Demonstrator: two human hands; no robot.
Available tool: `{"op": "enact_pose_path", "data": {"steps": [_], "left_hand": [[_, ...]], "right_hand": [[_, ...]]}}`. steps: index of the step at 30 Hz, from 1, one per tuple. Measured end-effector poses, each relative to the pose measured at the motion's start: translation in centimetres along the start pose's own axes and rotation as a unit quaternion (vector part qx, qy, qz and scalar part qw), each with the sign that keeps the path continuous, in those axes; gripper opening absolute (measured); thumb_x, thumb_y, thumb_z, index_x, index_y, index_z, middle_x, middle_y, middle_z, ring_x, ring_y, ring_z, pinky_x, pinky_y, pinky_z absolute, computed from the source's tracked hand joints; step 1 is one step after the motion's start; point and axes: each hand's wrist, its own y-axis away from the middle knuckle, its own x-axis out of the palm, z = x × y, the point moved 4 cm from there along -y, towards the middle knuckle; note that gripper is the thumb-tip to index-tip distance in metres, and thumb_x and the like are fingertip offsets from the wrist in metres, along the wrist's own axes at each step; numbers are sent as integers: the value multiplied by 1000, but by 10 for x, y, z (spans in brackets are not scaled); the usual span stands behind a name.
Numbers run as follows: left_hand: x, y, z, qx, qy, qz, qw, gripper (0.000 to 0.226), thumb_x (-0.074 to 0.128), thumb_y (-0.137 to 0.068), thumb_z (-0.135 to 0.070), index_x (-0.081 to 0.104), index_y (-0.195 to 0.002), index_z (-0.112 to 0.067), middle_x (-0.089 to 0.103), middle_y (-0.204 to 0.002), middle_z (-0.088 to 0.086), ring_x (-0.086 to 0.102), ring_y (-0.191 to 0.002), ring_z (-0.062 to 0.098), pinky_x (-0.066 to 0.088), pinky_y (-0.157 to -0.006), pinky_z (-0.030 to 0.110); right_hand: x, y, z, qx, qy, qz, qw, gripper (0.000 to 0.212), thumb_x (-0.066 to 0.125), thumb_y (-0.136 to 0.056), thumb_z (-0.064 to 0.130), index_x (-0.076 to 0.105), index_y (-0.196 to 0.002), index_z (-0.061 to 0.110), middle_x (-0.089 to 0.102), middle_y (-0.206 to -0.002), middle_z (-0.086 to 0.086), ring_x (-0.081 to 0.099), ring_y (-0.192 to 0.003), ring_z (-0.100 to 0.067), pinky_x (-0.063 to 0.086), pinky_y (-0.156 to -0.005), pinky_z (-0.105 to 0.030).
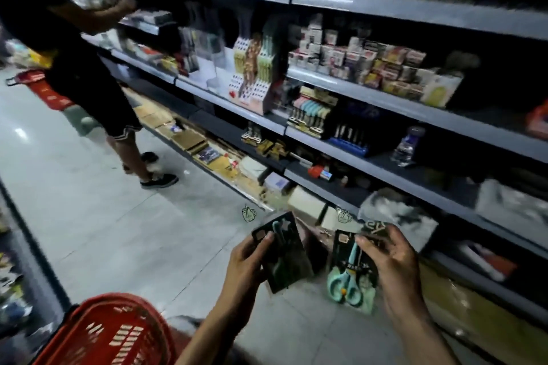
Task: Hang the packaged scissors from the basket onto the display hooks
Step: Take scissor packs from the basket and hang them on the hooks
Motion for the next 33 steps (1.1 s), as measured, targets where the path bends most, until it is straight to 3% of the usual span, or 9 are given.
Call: {"op": "enact_pose_path", "data": {"steps": [3,7,12,15,18,20,25,30,33], "left_hand": [[73,9,14,-13,-11,59,998,30,60,-101,-33,76,-119,-14,79,-113,11,75,-107,26,59,-89,42],[159,27,43,-30,-26,101,994,43,66,-92,-47,77,-110,-9,77,-107,5,71,-100,22,53,-87,37],[255,54,77,1,-105,194,975,24,62,-101,-31,78,-106,-14,80,-98,1,76,-96,20,58,-75,25],[306,64,90,0,-116,250,961,24,61,-103,-18,72,-124,-22,80,-111,3,75,-105,24,62,-87,40],[357,76,103,-19,-117,306,945,23,61,-104,-17,72,-124,-18,77,-114,14,74,-100,25,61,-80,35],[386,82,111,-42,-116,343,931,24,58,-105,-22,75,-122,-18,76,-117,15,73,-103,24,60,-82,34],[466,93,131,-58,-150,413,896,30,57,-103,-35,76,-121,-20,77,-117,10,72,-110,29,58,-86,40],[550,102,150,-56,-151,467,870,28,57,-105,-28,78,-118,-16,78,-116,9,72,-113,30,54,-98,44],[602,105,158,-55,-144,508,847,25,60,-104,-25,78,-116,-13,78,-113,10,73,-105,28,56,-91,42]], "right_hand": [[-86,2,4,-7,-3,-66,998,20,74,-90,11,72,-94,31,77,-95,-2,73,-90,-18,56,-87,-42],[-180,10,-7,7,-9,-125,992,30,77,-90,30,69,-118,23,78,-104,4,73,-101,-18,56,-95,-44],[-281,43,-21,1,7,-199,980,9,75,-91,25,69,-92,18,76,-78,16,71,-75,-2,55,-69,-20],[-331,59,-32,0,34,-228,973,34,74,-91,37,66,-117,17,74,-103,3,69,-98,-14,51,-77,-23],[-378,74,-32,8,11,-289,957,19,69,-95,14,65,-112,23,69,-106,9,64,-91,5,45,-76,-19],[-403,81,-29,9,15,-327,945,4,66,-97,14,67,-94,13,67,-85,11,62,-75,-4,43,-70,-24],[-460,92,-23,6,-16,-422,906,68,59,-99,52,42,-66,-6,31,-62,-25,32,-54,-32,27,-59,-33],[-521,85,-5,-23,9,-396,918,24,71,-94,37,73,-93,12,63,-89,-30,61,-77,-27,41,-71,-31],[-556,74,17,-58,28,-368,927,51,68,-94,42,63,-92,-9,55,-83,-35,52,-74,-21,39,-64,-23]]}}
